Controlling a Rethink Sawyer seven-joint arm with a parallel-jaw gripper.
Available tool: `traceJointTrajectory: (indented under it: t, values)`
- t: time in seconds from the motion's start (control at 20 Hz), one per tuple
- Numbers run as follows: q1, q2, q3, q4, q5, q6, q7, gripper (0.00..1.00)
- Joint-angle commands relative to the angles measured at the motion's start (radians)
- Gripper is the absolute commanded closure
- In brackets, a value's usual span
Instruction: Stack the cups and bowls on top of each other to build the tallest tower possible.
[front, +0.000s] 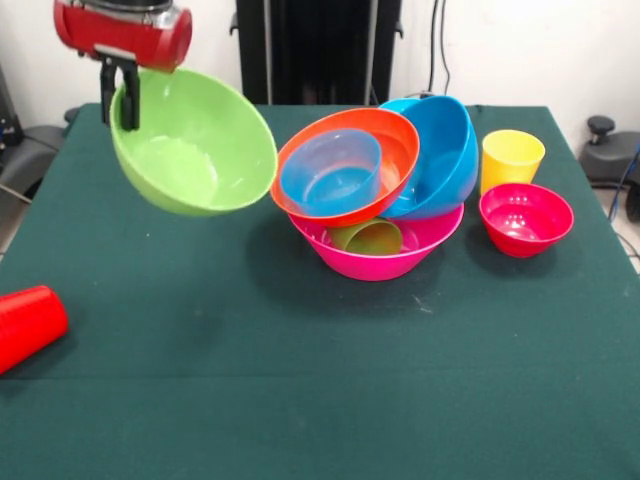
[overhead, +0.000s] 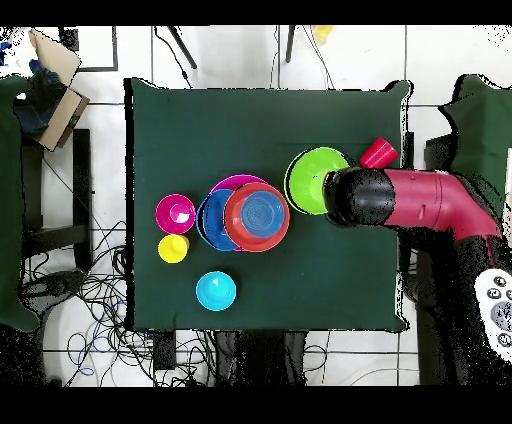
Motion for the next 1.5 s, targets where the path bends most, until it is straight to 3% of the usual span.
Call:
traceJointTrajectory:
  t: [0.05,0.35,0.75,1.5]
  values:
    - [0.07,-0.014,0.081,-0.134,0.021,0.209,-0.172,1.0]
    - [0.136,0.005,0.051,-0.189,-0.005,0.244,-0.085,1.0]
    - [0.232,0.007,-0.001,-0.182,-0.013,0.233,0.022,1.0]
    - [0.278,0.001,-0.059,-0.114,0.0,0.128,0.068,1.0]
